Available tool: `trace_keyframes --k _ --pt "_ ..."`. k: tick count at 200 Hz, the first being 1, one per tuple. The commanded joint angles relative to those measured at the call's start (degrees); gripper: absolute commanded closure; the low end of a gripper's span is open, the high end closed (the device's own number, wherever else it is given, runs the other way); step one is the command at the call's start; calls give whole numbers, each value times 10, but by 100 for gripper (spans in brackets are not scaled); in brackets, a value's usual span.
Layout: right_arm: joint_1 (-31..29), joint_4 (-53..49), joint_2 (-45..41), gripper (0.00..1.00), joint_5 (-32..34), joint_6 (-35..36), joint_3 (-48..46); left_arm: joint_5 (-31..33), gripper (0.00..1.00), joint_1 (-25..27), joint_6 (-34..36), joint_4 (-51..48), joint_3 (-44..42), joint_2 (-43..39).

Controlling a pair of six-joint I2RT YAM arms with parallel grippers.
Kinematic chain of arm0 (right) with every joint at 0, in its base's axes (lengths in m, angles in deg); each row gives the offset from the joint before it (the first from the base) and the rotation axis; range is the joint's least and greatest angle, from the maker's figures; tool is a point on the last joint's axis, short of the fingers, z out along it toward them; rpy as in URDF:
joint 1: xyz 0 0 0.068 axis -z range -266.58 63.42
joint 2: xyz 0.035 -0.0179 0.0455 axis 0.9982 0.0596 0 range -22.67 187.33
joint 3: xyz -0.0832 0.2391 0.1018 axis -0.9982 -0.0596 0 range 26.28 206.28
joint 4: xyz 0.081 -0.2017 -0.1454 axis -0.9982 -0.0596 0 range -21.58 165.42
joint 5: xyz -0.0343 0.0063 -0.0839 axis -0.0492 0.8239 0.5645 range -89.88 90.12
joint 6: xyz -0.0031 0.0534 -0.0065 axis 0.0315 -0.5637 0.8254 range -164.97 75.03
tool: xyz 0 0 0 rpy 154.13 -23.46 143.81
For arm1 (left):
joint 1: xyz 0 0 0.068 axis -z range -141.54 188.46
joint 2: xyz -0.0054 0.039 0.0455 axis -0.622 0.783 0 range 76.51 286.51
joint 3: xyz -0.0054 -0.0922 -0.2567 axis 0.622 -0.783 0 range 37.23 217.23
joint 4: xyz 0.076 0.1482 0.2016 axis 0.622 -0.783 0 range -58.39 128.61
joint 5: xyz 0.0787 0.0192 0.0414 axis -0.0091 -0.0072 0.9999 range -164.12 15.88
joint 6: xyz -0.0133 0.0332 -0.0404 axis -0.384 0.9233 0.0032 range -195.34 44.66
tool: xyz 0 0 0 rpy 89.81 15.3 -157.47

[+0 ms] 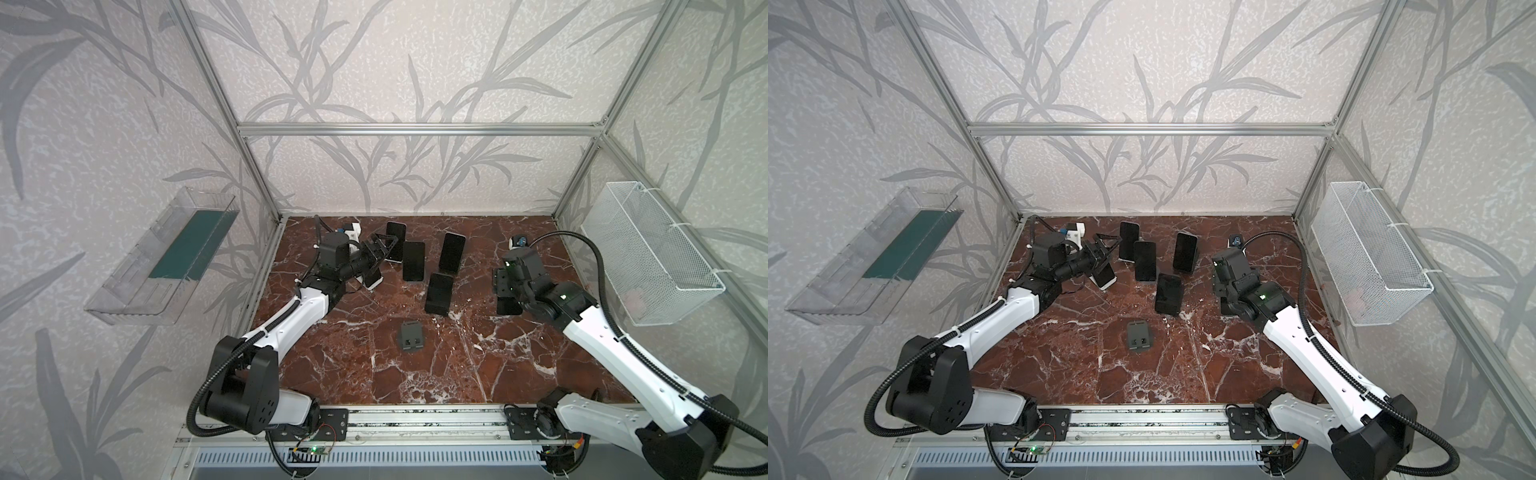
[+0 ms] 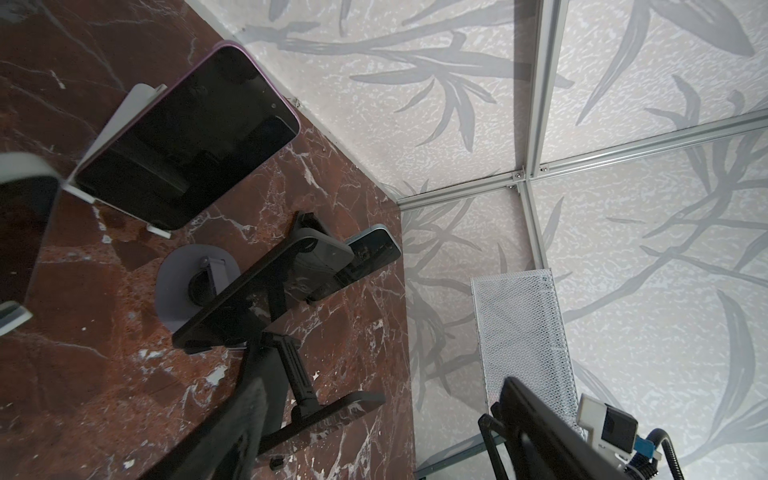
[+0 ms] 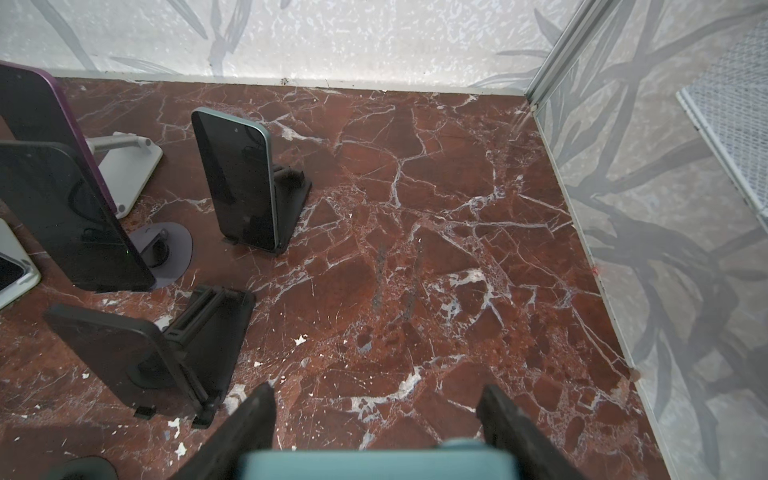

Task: Remove the phone from the phone stand

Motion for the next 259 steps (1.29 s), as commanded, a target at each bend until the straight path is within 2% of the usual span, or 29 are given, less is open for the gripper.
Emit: trace_keyframes --k 1,35,71,103,153,206,259 --pt "23 63 19 32 -18 29 -5 24 11 -14 39 -29 15 -25" --pt "55 138 53 32 -29 78 -8 8 11 -31 25 -10 13 -16" --pt "77 153 131 32 -19 131 46 -16 13 -54 -8 26 8 -2" --pt "119 179 172 31 -86 143 65 -32 15 -66 -20 44 9 12" --pt "188 160 268 31 -163 146 133 -36 15 -74 -20 49 8 13" --pt "202 93 404 30 -183 149 240 -37 15 -75 -17 47 9 19" --pt "221 74 468 30 -237 137 289 -35 15 -75 -16 47 9 20"
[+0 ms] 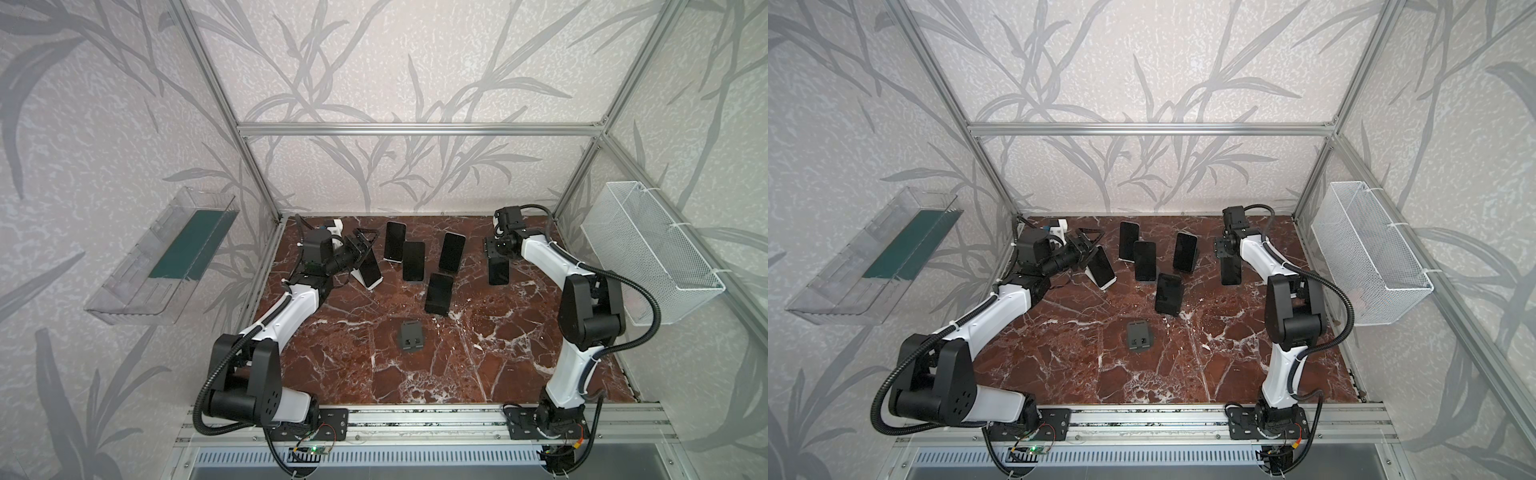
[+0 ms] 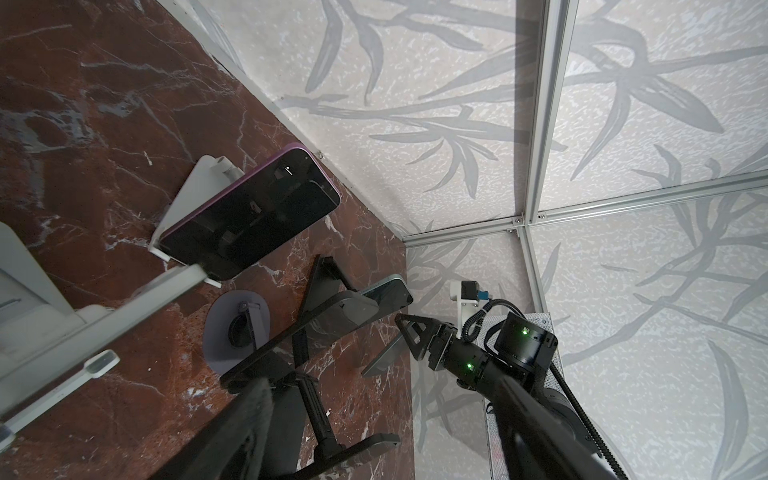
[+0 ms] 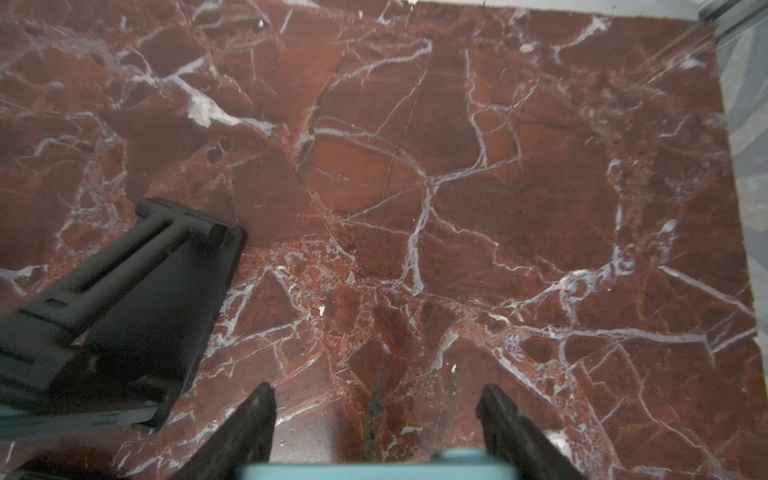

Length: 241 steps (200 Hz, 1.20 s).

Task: Remove the phone from the phone stand

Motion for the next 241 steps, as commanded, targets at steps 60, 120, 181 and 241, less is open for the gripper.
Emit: trace_keyframes --k 60,120,181,241 --pt "20 -73 91 30 -57 -9 132 -5 15 -3 -2 16 7 5" --pt "20 -126 155 30 -75 -11 204 -11 15 1 -3 26 6 2" --pt "21 -152 193 29 -67 -27 231 -85 7 84 10 71 26 25" --pt "21 -165 220 29 -52 -32 245 -82 4 136 17 79 21 33"
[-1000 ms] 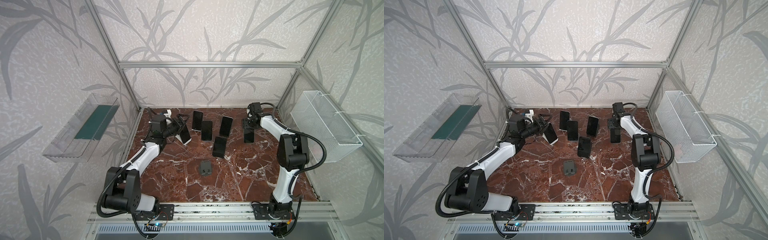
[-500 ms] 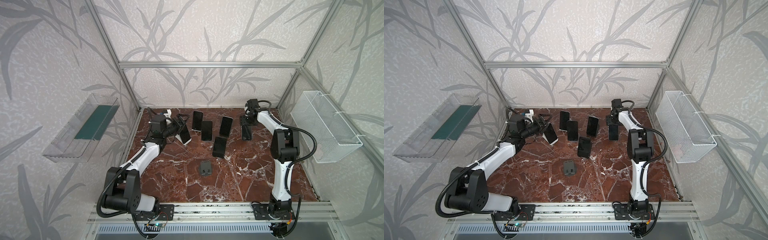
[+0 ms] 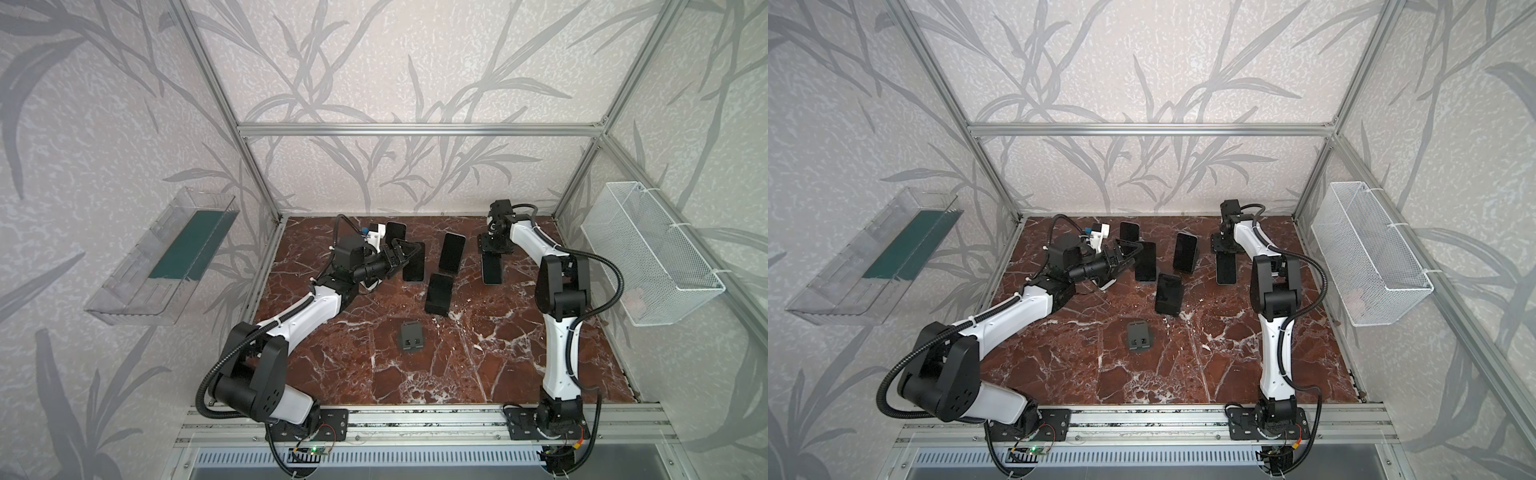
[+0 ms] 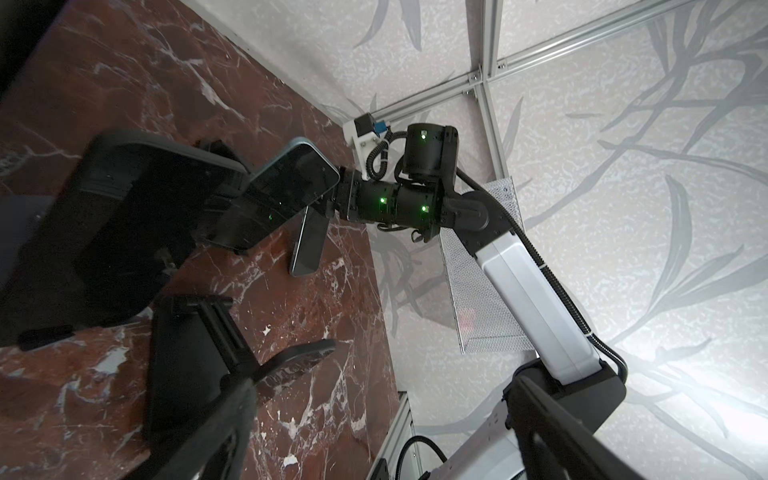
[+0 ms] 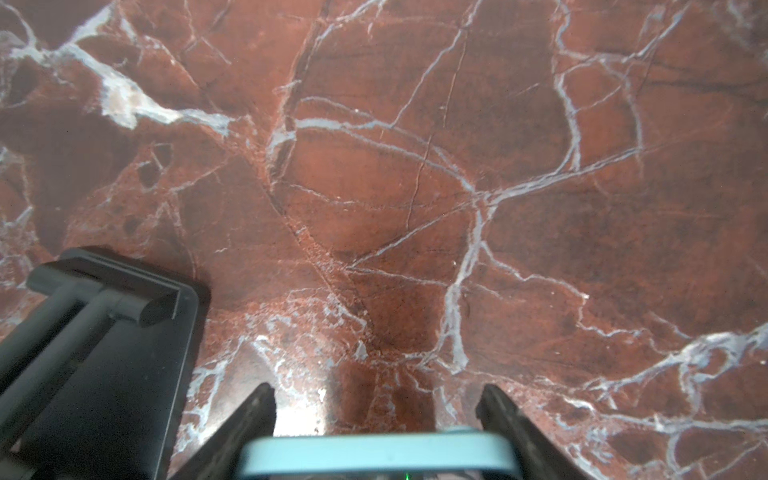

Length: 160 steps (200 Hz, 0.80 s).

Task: Remove the phone from the phone stand

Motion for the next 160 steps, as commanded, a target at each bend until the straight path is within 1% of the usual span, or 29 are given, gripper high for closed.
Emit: trace_keyframes --k 1,50,85,120,160 --pt "3 -32 21 29 8 -5 11 -9 4 -1 6 25 13 3" --pt "1 -35 32 28 4 1 13 -16 4 1 -4 34 12 10" --pt "2 -39 41 26 10 -6 16 -34 4 1 -24 73 9 24" --pt "1 -39 47 26 10 -5 16 -40 4 3 -41 89 9 32" --pt "-6 -46 56 25 30 4 13 -49 7 6 -38 92 12 32"
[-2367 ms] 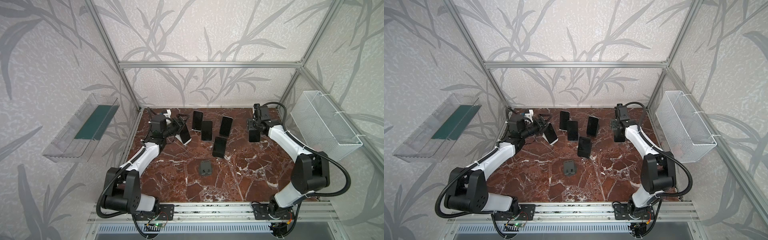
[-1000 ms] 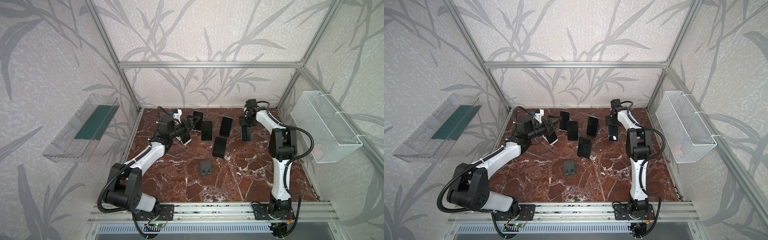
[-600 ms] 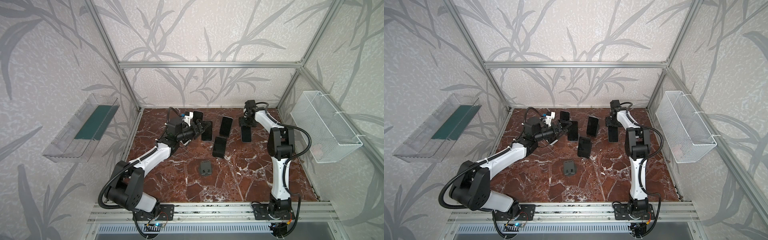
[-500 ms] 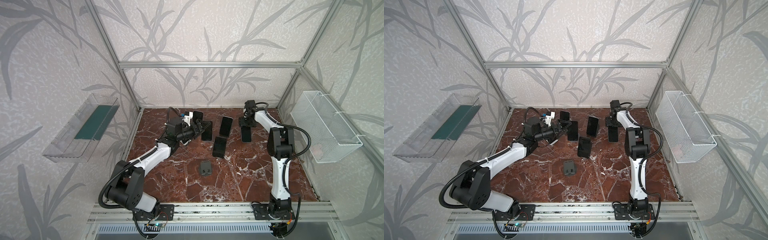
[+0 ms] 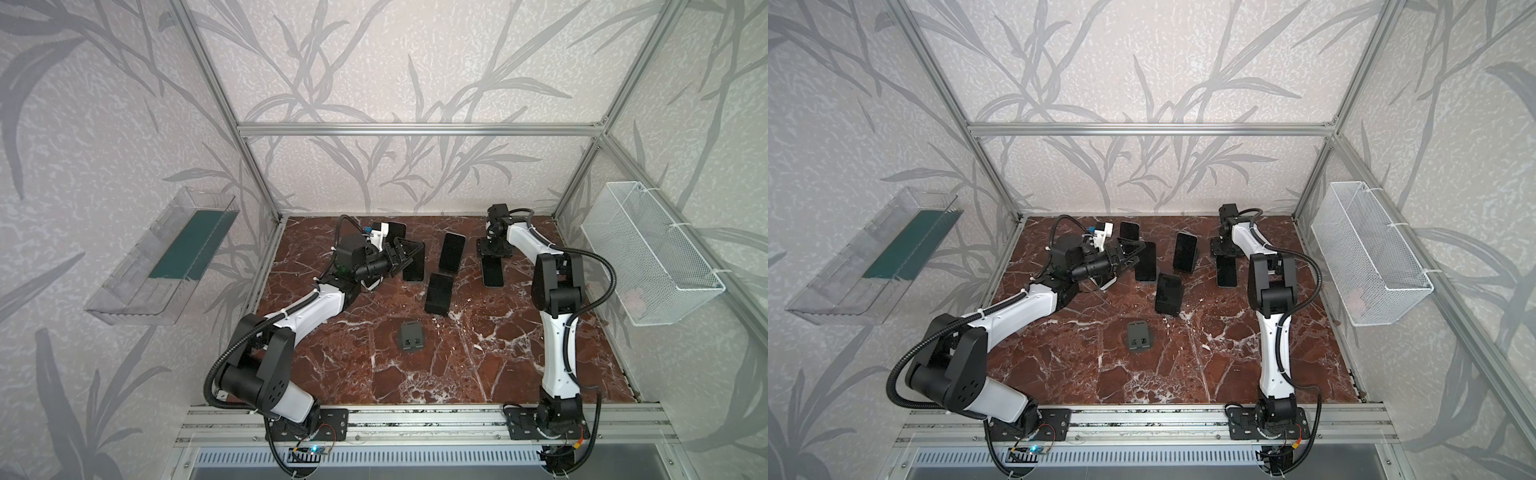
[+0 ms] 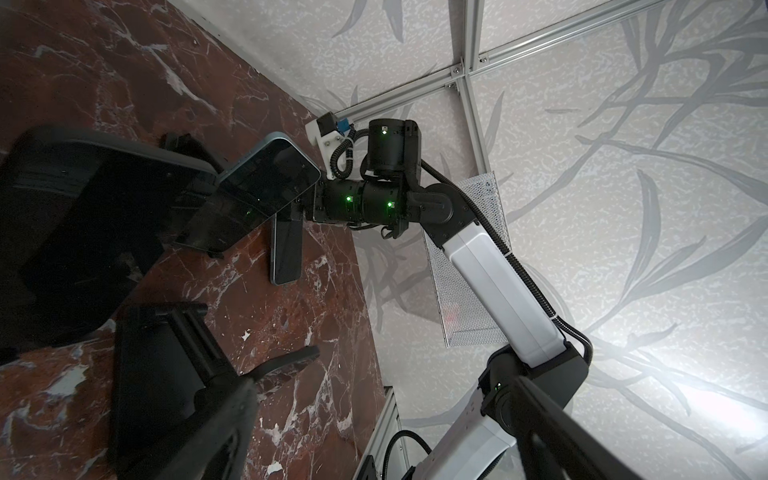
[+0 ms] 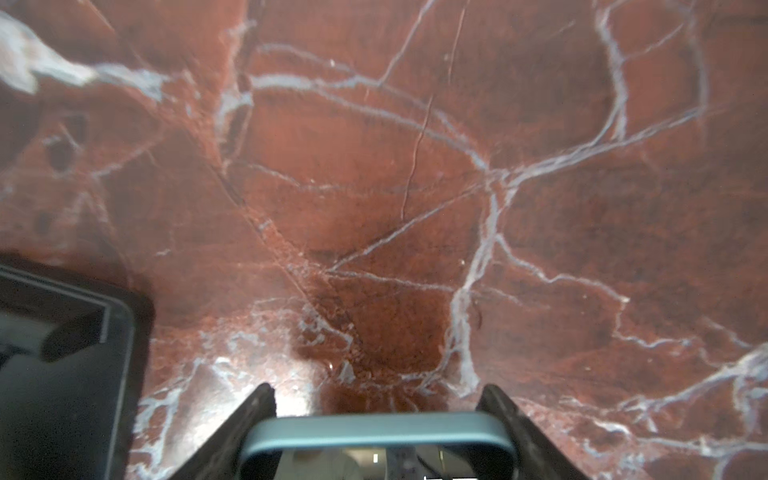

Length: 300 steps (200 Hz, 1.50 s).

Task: Remove the phone from the phone stand

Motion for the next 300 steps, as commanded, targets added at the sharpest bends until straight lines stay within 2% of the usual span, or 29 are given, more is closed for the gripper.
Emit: trace_keyframes --k 1,59,179,211,240,276,290,300 --pt "-5 -31 18 25 17 5 0 -22 7 5 -9 28 12 2" --pt "-6 -26 14 24 25 8 -16 -21 7 7 -8 30 12 6" --pt "-6 -40 19 20 -8 23 -15 -18 7 8 -4 22 13 6" --pt "-6 -75 10 13 -25 26 26 -16 8 8 0 17 12 6" --pt "-6 -79 -28 8 -19 17 39 -8 7 7 11 4 12 -3" --pt "-6 -87 -98 7 -9 -3 31 13 7 6 41 -30 13 -23" --pt "-7 -80 -147 7 -9 -22 -2 53 7 7 83 -81 14 -47" --pt "-9 -56 -196 7 -11 -40 -54 110 7 10 131 -154 20 -69"
